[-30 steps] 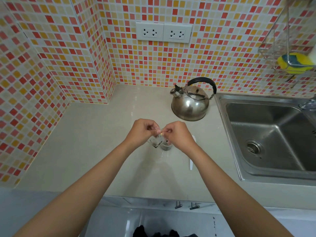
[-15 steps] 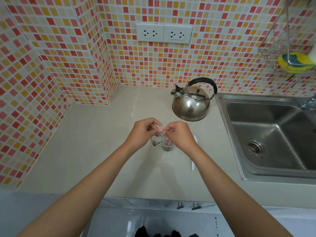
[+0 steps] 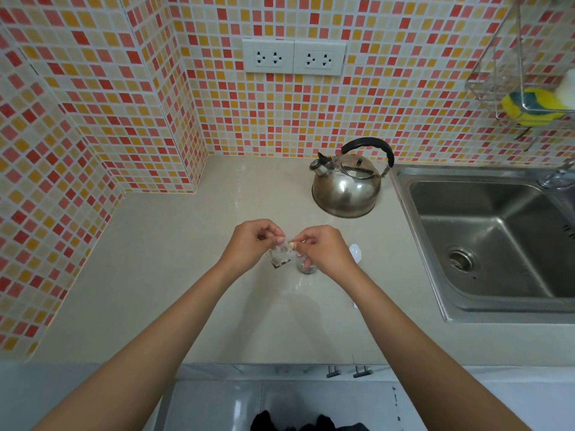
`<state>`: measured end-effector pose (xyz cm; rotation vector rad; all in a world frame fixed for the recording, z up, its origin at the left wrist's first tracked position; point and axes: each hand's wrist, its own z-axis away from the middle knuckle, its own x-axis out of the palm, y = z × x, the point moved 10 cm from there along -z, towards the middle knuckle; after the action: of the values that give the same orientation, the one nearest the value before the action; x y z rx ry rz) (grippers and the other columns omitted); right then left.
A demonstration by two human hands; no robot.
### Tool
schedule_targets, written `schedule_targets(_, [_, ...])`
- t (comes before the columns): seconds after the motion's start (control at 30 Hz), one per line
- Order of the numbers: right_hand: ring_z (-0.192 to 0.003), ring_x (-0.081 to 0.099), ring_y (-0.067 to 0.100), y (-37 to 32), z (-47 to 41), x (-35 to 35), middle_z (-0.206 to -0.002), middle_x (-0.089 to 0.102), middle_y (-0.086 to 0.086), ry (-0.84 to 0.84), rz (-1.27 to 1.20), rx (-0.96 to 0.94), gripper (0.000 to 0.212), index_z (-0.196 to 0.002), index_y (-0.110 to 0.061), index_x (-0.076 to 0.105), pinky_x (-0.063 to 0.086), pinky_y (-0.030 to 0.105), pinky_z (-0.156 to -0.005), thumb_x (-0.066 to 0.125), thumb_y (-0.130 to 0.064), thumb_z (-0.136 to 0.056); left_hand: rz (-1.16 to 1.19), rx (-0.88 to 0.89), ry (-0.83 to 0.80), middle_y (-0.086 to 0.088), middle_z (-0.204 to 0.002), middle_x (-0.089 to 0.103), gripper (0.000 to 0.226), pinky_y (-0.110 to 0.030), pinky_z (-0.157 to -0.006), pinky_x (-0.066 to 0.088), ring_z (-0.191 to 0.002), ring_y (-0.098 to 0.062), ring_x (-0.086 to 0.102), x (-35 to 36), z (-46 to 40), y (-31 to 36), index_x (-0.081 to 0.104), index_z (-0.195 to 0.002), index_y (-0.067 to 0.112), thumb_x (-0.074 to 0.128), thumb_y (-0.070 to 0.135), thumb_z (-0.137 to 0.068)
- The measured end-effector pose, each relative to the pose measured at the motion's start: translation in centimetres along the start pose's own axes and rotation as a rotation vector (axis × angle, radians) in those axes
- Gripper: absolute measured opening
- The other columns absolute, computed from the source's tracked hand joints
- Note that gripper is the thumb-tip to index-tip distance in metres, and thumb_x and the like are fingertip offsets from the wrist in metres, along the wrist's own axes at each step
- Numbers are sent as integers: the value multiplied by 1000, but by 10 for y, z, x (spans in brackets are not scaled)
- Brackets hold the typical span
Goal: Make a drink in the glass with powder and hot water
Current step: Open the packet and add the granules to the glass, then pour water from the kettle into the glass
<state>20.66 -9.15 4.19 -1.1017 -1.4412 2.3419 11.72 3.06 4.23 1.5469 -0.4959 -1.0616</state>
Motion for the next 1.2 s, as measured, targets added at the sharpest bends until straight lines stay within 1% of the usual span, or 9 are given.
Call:
schedule_targets(0.17, [-59, 66, 29, 2, -2, -4, -74, 68, 6, 45, 25, 23, 9, -87, -11, 72, 56, 39, -68, 64, -14, -86, -24, -20, -9, 1, -65, 68, 16, -8, -57, 44, -54, -2, 60, 1, -4, -12, 68, -71, 21, 71, 7, -80])
schedule_targets(0.27, [-67, 68, 23, 2, 1, -22, -71, 63, -5, 172, 66, 33, 19, -90, -17, 72, 54, 32, -65, 67, -35, -84, -145, -52, -37, 5, -64, 65, 11, -11, -59, 43, -56, -6, 57, -4, -10, -28, 71, -74, 17, 71, 7, -79])
schedule_targets(0.33, [-66, 68, 21, 3, 2, -36, -73, 66, -3, 233, 39, 38, 24, -90, -17, 72, 50, 29, -66, 66, -39, -84, -214, -90, -63, 4, -66, 65, 8, -16, -62, 43, -61, -10, 55, -9, -16, -45, 73, -76, 13, 73, 6, -78])
schedule_targets(0.43, [-52, 64, 14, 9, 7, -54, -74, 70, 3, 278, -44, 52, 23, -83, -15, 71, 47, 21, -56, 65, -37, -85, -364, -145, -138, 2, -71, 68, 12, -26, -69, 48, -69, -13, 60, -11, -26, -73, 74, -74, 16, 73, 4, -77])
schedule_targets(0.5, [-48, 61, 12, 15, 12, -61, -73, 71, 3, 297, -58, 73, 22, -79, -16, 70, 43, 16, -51, 65, -35, -86, -474, -176, -179, 11, -66, 65, 23, -22, -66, 47, -68, -11, 60, -8, -32, -88, 71, -67, 24, 70, 3, -76])
schedule_targets(0.63, [-49, 62, 14, 33, 24, -71, -72, 72, 2, 321, -40, 119, 22, -76, -15, 70, 46, 26, -57, 64, -34, -87, -513, -179, -202, 8, -65, 64, 31, -25, -68, 46, -68, -12, 61, 0, -39, -109, 64, -60, 29, 67, 3, -76])
schedule_targets(0.77, [-48, 63, 14, 55, 37, -85, -69, 71, 1, 379, -41, 150, 21, -75, -15, 70, 46, 24, -56, 64, -30, -88, -504, -184, -189, 4, -69, 67, 24, -30, -71, 51, -74, -18, 66, 3, -43, -120, 64, -60, 28, 70, 11, -76])
schedule_targets(0.97, [-47, 63, 14, 73, 39, -98, -64, 70, -1, 411, -61, 172, 20, -73, -15, 71, 39, 20, -52, 65, -29, -86, -543, -119, -140, -2, -84, 68, 6, -31, -75, 51, -80, -19, 65, 6, -47, -117, 73, -75, 19, 73, 14, -77])
schedule_targets(1.2, [-45, 63, 11, 80, 26, -110, -64, 70, -3, 374, -20, 164, 16, -69, -23, 69, 42, 21, -52, 66, -26, -84, -529, -140, -51, -5, -94, 68, 10, -36, -82, 54, -86, -22, 66, -7, -56, -114, 73, -86, 17, 68, 10, -81])
